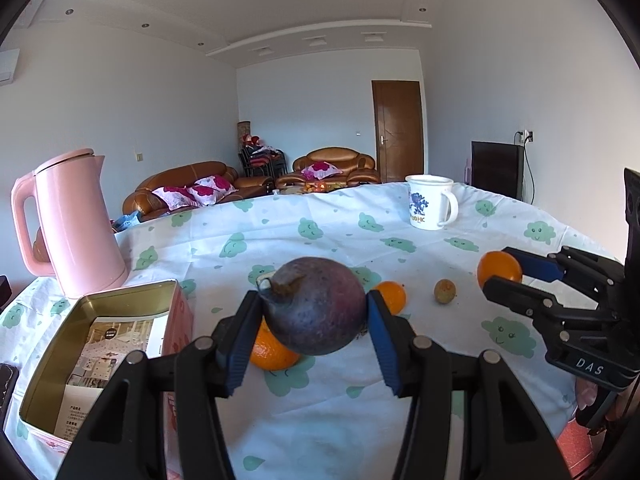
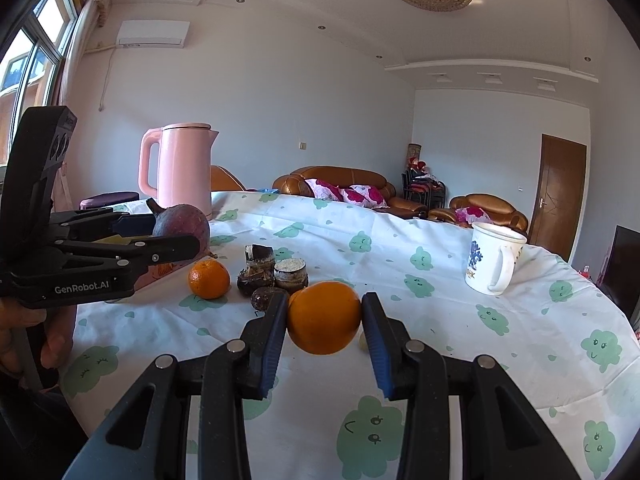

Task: Organize fruits
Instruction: 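Lift the purple fruit with the left tool while the right tool lifts the orange toward the tin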

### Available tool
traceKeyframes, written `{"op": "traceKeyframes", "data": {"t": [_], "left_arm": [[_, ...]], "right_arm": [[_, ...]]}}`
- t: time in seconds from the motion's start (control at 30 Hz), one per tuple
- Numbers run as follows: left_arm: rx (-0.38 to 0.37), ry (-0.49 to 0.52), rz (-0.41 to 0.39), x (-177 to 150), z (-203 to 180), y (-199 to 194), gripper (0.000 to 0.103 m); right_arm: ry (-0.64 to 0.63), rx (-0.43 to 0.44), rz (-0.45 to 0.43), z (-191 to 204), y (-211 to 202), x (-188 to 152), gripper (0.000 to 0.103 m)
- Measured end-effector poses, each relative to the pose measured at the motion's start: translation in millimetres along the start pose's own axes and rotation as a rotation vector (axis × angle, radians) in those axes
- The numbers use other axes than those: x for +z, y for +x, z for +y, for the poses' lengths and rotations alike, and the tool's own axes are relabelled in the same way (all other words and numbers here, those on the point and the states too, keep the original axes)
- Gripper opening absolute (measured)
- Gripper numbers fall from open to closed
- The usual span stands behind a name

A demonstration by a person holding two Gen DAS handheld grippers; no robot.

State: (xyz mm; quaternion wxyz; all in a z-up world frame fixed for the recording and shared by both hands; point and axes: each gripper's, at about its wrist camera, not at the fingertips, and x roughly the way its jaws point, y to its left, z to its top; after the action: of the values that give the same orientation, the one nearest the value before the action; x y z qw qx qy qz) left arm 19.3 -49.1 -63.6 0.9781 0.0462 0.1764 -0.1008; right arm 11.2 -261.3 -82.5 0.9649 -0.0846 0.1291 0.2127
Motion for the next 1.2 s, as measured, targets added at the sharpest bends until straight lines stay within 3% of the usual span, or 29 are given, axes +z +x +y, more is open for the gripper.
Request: {"op": "traceKeyframes", "data": {"t": [1.2], "left_arm": [[0.128,0.007,-0.142,13,7,-31,0.055]], "right_arm": [[-0.038,0.022,-0.127,17,-18,10,0.040]]}}
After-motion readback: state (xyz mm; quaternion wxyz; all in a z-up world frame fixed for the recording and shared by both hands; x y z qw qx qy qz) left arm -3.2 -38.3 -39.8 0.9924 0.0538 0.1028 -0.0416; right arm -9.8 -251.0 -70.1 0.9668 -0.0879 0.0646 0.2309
